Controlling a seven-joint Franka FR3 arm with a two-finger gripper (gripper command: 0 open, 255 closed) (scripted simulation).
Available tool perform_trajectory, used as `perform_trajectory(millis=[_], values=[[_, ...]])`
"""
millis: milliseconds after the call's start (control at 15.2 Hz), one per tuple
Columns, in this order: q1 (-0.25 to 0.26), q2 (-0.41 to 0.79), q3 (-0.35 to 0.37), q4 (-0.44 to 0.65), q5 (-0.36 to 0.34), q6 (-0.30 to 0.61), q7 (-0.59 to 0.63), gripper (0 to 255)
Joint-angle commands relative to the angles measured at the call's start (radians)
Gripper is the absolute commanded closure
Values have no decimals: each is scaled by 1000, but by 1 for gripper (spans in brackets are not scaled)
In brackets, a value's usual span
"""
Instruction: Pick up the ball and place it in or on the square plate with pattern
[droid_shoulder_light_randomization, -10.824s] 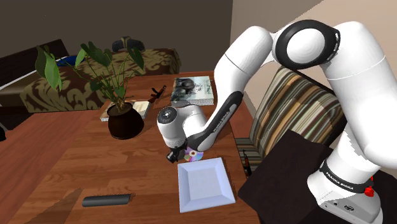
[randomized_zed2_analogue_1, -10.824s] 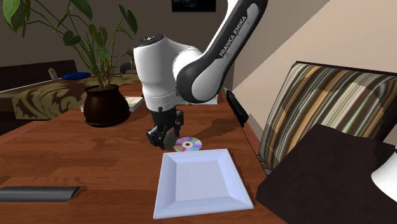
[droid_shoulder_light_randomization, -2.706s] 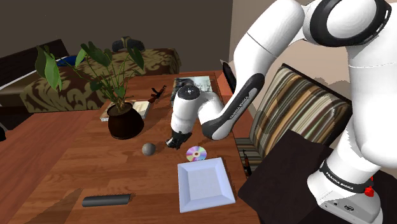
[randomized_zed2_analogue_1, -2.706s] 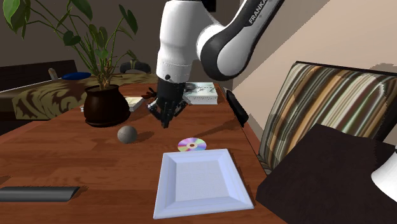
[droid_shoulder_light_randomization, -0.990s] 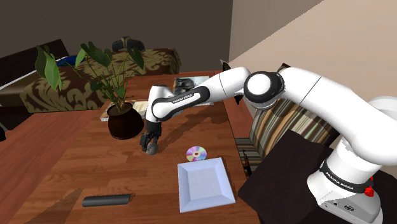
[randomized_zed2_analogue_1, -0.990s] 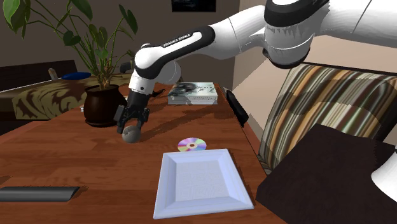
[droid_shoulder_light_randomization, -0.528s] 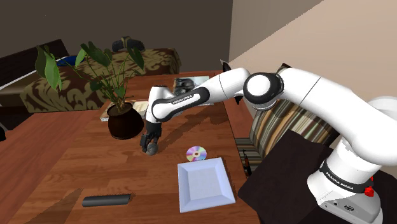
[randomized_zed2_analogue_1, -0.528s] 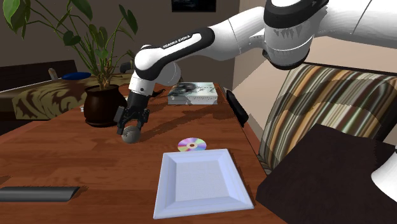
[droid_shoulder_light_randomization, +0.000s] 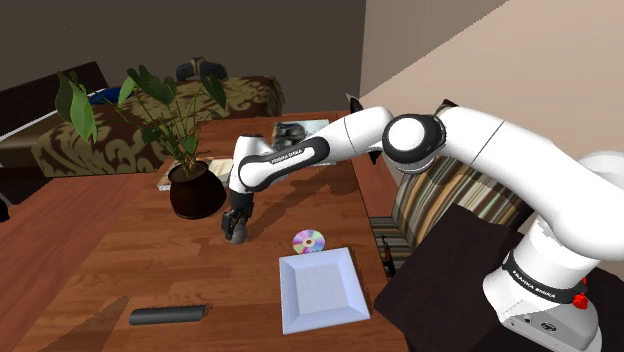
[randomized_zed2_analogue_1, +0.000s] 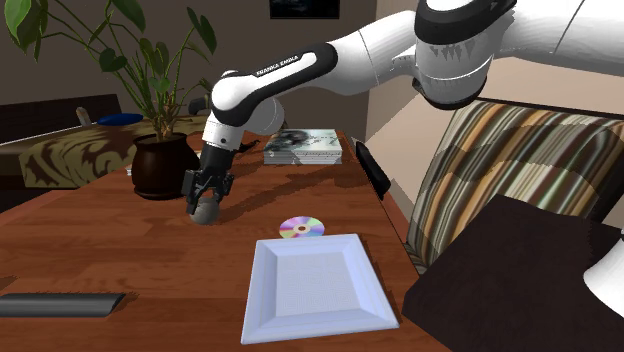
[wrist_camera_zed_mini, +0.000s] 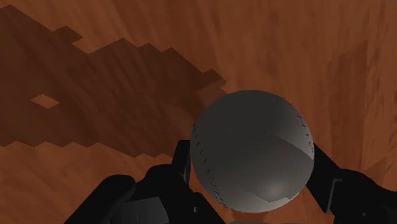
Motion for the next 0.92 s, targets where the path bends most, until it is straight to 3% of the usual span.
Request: perform_trajectory(millis=[0,858], values=[[0,0,0,0,0,0,0,255],[-37,-110,26,-76,11,-41,36,255]])
